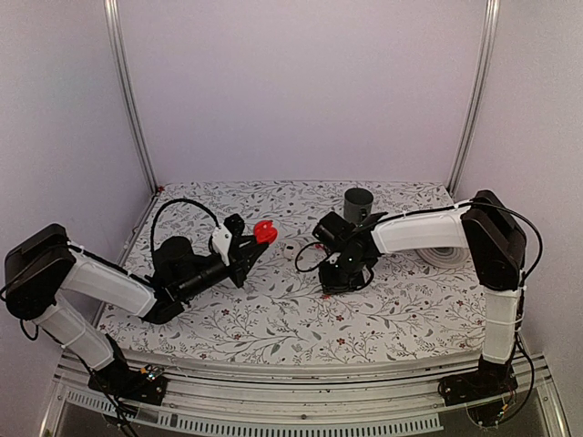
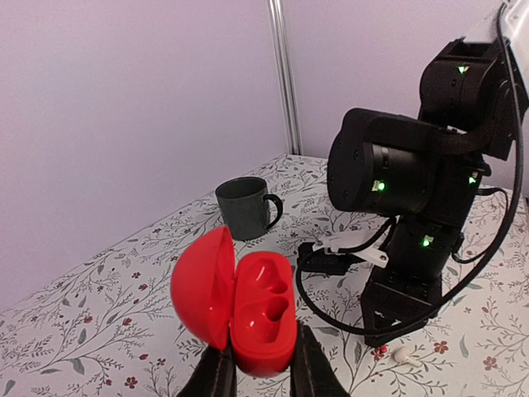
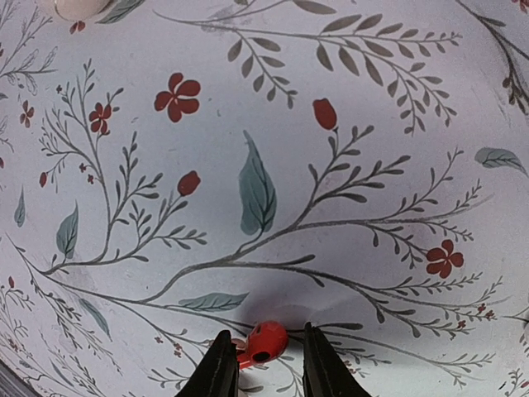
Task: Insert the wireless bluetooth earbuds into the charging case
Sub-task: Pick up the right earbud from the center of the board.
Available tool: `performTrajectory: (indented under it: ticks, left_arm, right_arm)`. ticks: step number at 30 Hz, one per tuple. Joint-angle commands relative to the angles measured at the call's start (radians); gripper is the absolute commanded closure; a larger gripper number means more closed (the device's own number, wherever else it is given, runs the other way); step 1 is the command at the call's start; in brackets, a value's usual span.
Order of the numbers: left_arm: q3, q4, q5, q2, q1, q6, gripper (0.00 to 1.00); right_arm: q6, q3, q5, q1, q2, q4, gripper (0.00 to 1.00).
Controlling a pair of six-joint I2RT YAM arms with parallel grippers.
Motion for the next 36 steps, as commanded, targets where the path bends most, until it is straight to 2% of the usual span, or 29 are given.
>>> performTrajectory:
  ticks: [1, 15, 21, 24, 31, 36]
  left_arm:
    - [-0.011, 0.039, 0.006, -0.017, 0.015, 0.014, 1.00]
    - [-0.015, 0.041, 0.007, -0.023, 0.016, 0.014, 1.00]
    - [-0.019, 0.042, 0.006, -0.027, 0.017, 0.013, 1.00]
    - [-0.018, 0.041, 0.006, -0.029, 0.017, 0.013, 1.00]
    - [-0.023, 0.041, 0.005, -0.034, 0.016, 0.013, 1.00]
    - [-0.027, 0.044, 0.003, -0.043, 0.017, 0.014, 1.00]
  right_arm:
    - [0.009, 0.041, 0.045, 0.009, 0.044, -0.044, 0.71]
    - [-0.009, 0.161, 0.131, 0.047, 0.133, -0.168, 0.80]
    - [-0.005, 0.169, 0.159, 0.052, 0.126, -0.214, 0.69]
    - [0.005, 0.168, 0.142, 0.057, 0.119, -0.223, 0.66]
    - [0.042, 0.135, 0.078, 0.060, 0.118, -0.209, 0.72]
    - [0.064, 0.093, 0.064, 0.054, 0.100, -0.195, 0.70]
